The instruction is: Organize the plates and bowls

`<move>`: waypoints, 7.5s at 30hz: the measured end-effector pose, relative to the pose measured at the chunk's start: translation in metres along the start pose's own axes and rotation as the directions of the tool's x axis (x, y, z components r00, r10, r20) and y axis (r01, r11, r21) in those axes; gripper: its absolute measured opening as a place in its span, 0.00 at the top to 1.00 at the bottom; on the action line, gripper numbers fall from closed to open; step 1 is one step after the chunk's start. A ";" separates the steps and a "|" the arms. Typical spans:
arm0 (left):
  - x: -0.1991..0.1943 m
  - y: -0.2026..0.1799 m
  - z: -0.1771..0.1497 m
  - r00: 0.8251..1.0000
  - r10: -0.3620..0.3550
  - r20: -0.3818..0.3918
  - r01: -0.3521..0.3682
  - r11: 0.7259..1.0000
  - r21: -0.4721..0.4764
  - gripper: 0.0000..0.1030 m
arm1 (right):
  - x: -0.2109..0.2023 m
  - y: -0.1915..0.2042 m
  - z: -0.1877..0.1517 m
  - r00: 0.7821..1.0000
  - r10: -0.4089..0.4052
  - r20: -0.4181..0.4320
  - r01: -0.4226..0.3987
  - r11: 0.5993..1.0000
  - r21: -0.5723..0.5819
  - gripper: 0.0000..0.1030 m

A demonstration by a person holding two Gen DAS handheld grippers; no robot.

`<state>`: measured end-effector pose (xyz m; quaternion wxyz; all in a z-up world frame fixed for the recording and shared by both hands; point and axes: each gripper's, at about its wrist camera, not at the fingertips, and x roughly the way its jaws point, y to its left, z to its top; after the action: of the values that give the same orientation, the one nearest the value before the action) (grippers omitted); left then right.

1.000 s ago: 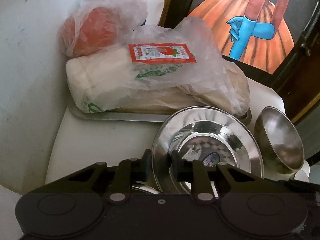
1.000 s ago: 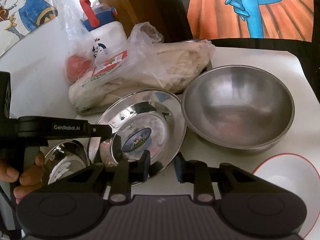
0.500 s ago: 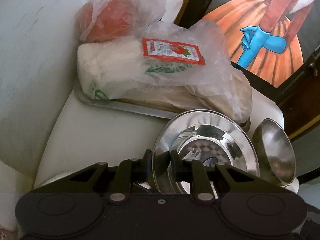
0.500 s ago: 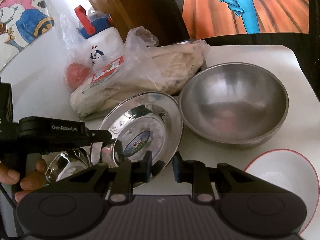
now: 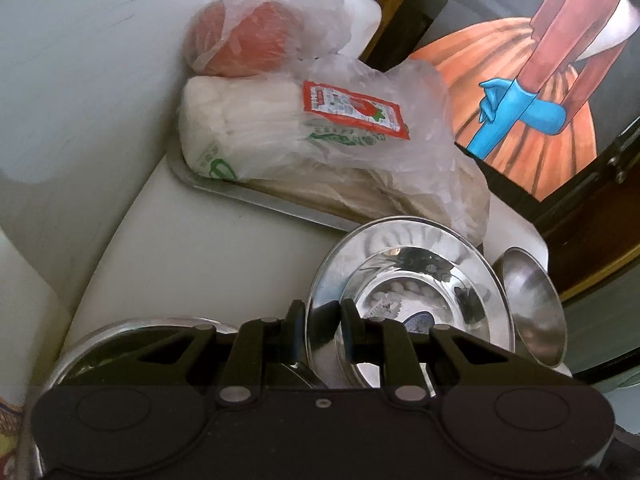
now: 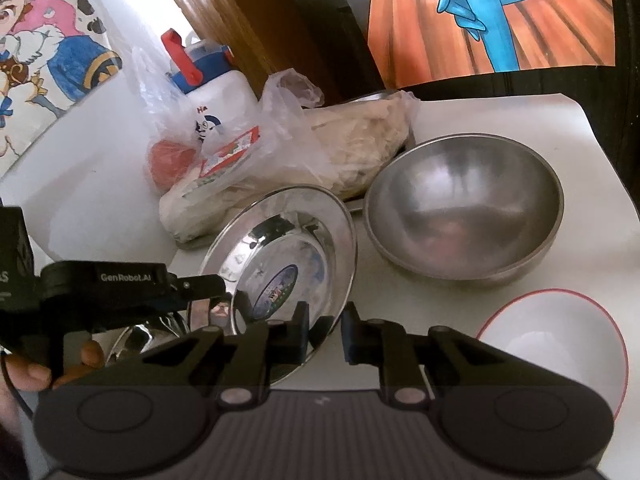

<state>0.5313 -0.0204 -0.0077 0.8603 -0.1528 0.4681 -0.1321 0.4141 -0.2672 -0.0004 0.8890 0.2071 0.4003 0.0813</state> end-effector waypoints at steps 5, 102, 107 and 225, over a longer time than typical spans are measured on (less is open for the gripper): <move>-0.004 0.010 -0.009 0.999 -0.034 0.019 0.034 0.999 -0.030 0.80 | -0.007 0.006 -0.005 1.000 0.002 0.014 -0.002 1.000 -0.005 0.84; -0.128 0.026 -0.148 0.828 0.443 0.344 -0.439 0.893 -0.094 0.77 | -0.006 0.100 -0.065 0.979 0.200 -0.022 -0.190 0.883 -0.428 0.79; -0.128 0.026 -0.149 0.826 0.447 0.344 -0.443 0.892 -0.093 0.77 | -0.005 0.104 -0.068 0.985 0.173 -0.003 -0.155 0.875 -0.459 0.76; -0.043 -0.149 -0.097 0.947 -0.006 0.321 -0.111 0.932 0.346 0.01 | -0.117 -0.124 0.003 0.950 -0.065 0.306 0.095 0.992 -0.083 0.01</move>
<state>0.4140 -0.1553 0.0323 0.9407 0.0009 0.2960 -0.1659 0.3359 -0.4163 0.0267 0.9513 0.1576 0.2630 0.0319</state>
